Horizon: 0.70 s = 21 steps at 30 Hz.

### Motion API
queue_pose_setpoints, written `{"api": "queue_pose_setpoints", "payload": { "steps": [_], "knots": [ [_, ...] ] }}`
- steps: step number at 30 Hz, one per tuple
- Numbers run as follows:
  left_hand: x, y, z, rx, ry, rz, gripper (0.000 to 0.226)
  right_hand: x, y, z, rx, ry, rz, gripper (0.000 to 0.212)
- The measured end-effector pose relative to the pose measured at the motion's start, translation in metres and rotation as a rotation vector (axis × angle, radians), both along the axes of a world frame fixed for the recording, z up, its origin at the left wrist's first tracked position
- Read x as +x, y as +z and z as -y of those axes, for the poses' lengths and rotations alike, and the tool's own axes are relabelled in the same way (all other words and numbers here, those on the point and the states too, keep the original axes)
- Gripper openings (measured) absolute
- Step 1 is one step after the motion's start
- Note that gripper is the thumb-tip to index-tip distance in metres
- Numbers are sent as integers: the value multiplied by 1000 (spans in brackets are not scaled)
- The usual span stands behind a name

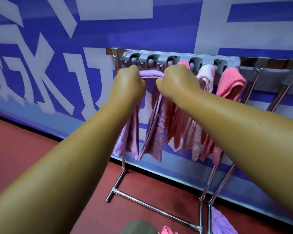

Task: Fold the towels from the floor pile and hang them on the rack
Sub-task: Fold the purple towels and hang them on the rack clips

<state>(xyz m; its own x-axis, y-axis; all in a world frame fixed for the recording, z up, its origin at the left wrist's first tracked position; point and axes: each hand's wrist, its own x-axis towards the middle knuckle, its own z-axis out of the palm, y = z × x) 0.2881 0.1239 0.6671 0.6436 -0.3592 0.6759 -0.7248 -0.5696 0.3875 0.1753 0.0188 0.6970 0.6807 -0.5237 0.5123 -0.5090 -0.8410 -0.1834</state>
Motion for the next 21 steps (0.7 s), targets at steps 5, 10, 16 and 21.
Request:
{"api": "queue_pose_setpoints", "payload": {
  "steps": [5, 10, 16, 21],
  "knots": [
    [17, 27, 24, 3, -4, 33, 15, 16, 16, 15, 36, -80, 60, 30],
    [23, 49, 49, 4, 33, 46, 11, 25, 32, 22, 38, -171, 73, 28],
    [33, 50, 71, -6, 44, 38, 15, 35, 43, 23, 70, -210, 35, 30],
    [36, 64, 75, -133, 46, 79, 17, 40, 51, 26, 69, -228, 57, 36]
  ]
}}
